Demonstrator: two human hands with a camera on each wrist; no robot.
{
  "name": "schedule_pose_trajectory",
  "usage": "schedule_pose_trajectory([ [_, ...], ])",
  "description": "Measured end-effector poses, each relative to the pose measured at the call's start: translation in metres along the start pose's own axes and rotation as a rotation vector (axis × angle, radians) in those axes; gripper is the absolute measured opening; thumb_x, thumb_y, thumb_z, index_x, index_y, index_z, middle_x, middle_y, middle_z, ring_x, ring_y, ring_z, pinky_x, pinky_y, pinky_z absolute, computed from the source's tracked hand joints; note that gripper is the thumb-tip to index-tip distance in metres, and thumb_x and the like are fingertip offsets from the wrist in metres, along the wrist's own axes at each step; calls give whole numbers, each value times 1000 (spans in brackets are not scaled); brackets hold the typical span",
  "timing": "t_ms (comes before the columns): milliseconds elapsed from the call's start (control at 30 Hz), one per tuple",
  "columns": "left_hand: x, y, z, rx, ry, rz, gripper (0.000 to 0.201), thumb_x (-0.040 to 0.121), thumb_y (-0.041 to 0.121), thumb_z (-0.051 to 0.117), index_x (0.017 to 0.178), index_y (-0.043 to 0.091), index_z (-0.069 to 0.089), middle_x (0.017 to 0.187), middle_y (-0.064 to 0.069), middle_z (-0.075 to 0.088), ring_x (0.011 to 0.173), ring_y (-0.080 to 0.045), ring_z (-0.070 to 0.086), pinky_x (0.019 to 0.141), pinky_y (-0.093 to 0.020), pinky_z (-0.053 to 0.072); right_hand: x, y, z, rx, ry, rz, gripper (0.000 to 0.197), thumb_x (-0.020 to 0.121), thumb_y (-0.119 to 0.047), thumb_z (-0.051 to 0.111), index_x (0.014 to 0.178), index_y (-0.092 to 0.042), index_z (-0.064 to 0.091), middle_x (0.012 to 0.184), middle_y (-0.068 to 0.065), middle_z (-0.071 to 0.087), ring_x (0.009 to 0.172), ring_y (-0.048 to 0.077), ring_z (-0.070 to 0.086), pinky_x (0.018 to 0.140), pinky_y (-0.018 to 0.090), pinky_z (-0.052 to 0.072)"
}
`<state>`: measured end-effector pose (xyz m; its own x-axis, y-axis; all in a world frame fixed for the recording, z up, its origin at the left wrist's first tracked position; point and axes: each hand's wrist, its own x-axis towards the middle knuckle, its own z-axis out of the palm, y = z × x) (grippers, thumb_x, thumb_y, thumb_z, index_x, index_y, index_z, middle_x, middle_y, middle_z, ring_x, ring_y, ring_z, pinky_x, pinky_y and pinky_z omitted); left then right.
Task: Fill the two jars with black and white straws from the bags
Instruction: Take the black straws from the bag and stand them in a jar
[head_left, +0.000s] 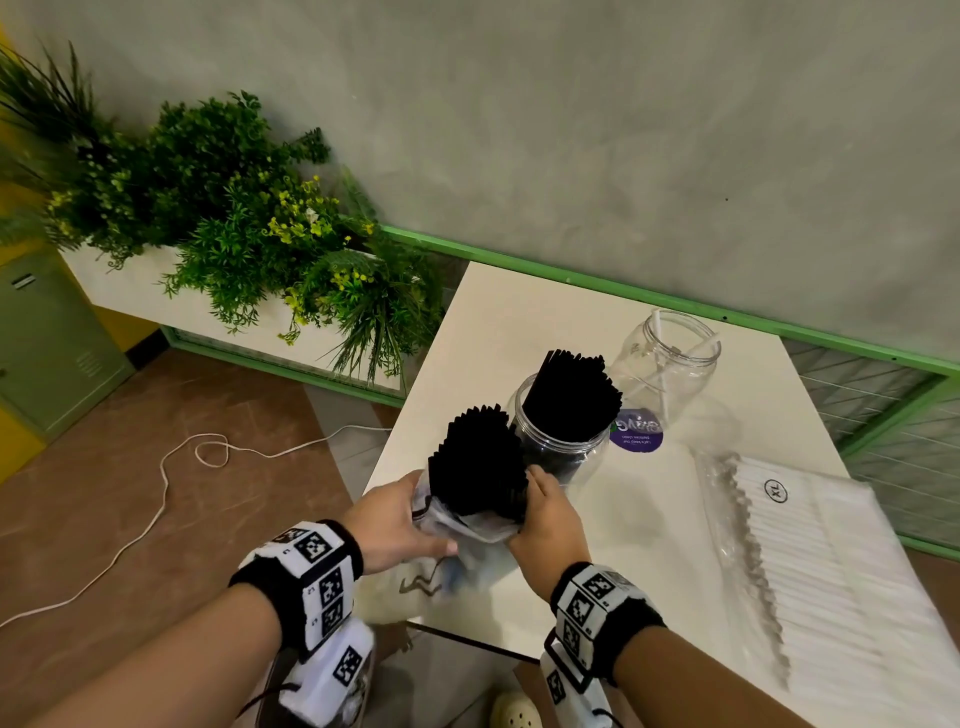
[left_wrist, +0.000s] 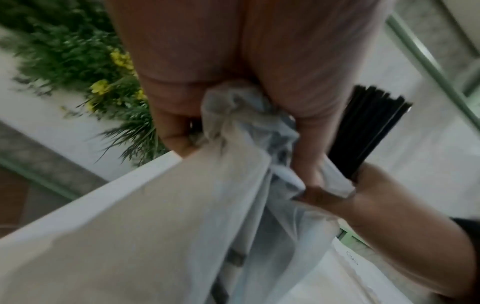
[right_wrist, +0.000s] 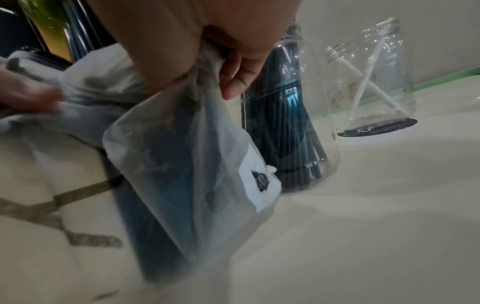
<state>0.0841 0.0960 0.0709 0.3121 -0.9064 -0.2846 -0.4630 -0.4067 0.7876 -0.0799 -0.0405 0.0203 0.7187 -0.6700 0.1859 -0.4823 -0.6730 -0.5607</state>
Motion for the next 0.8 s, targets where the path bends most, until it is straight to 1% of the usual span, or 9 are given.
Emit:
schedule_pose_trajectory([
  [100, 7, -2, -1, 115, 195, -4, 15, 82, 18, 63, 94, 24, 58, 83, 4, 65, 77, -18, 60, 63, -27, 44, 3, -4, -4, 3, -15, -33, 69, 67, -4, 67, 134, -8, 50, 118, 8, 51, 110, 28, 48, 96, 37, 46],
  [167, 9, -5, 1, 120, 204, -10, 10, 88, 18, 58, 97, 20, 62, 83, 1, 65, 79, -20, 60, 63, -26, 40, 2, -6, -8, 17, -80, -72, 74, 68, -25, 68, 136, -11, 45, 119, 7, 45, 110, 27, 44, 99, 37, 43],
  [267, 10, -12, 6, -5, 145, -28, 17, 92, 15, 54, 105, 18, 64, 92, 3, 69, 86, -16, 61, 73, -28, 45, -4, -8, -16, 43, -170, -103, 100, 61, -64, 62, 146, -21, 32, 129, -2, 34, 117, 14, 31, 103, 26, 29],
  [333, 10, -13, 8, -92, 110, -33, 19, 92, 8, 51, 101, 17, 65, 80, 7, 67, 75, -12, 59, 71, -29, 44, -5, -13, -24, 69, -156, -78, 105, 59, -76, 58, 147, -26, 29, 130, -12, 28, 116, 6, 25, 103, 22, 23],
  [400, 9, -10, 8, -202, 86, -43, 24, 92, 0, 47, 100, 14, 64, 73, 6, 64, 64, -9, 56, 63, -25, 43, 0, -17, -26, 141, -105, -37, 100, 60, -77, 58, 144, -26, 35, 129, -13, 32, 117, 6, 31, 105, 22, 25],
  [467, 8, -4, 6, -344, 55, -69, 28, 91, -5, 44, 102, 13, 63, 74, 1, 64, 58, -3, 57, 56, -17, 43, 5, -19, -23, 246, -89, 0, 92, 63, -67, 66, 140, -23, 41, 128, -7, 42, 120, 13, 41, 108, 29, 33],
  [533, 6, 3, 4, -427, 3, -55, 27, 88, -8, 50, 100, 14, 61, 78, 1, 66, 62, -2, 61, 57, -14, 46, 8, -20, -20, 286, -89, 16, 85, 66, -52, 75, 137, -19, 44, 123, -3, 45, 119, 17, 45, 107, 37, 37],
  [667, 2, 13, 1, -513, -81, 3, 36, 73, 7, 77, 103, 18, 61, 92, 2, 74, 86, -9, 69, 71, -17, 52, 9, -21, -16, 236, -103, -7, 84, 67, -42, 79, 137, -15, 42, 122, -2, 45, 116, 18, 46, 103, 39, 40],
  [800, 9, 7, 2, -489, -4, -1, 64, 63, 45, 79, 119, 25, 56, 109, 6, 70, 102, -7, 65, 92, -28, 51, 8, -22, -9, 221, -123, -9, 97, 62, -49, 75, 144, -20, 33, 123, -1, 44, 116, 19, 47, 105, 35, 39],
])
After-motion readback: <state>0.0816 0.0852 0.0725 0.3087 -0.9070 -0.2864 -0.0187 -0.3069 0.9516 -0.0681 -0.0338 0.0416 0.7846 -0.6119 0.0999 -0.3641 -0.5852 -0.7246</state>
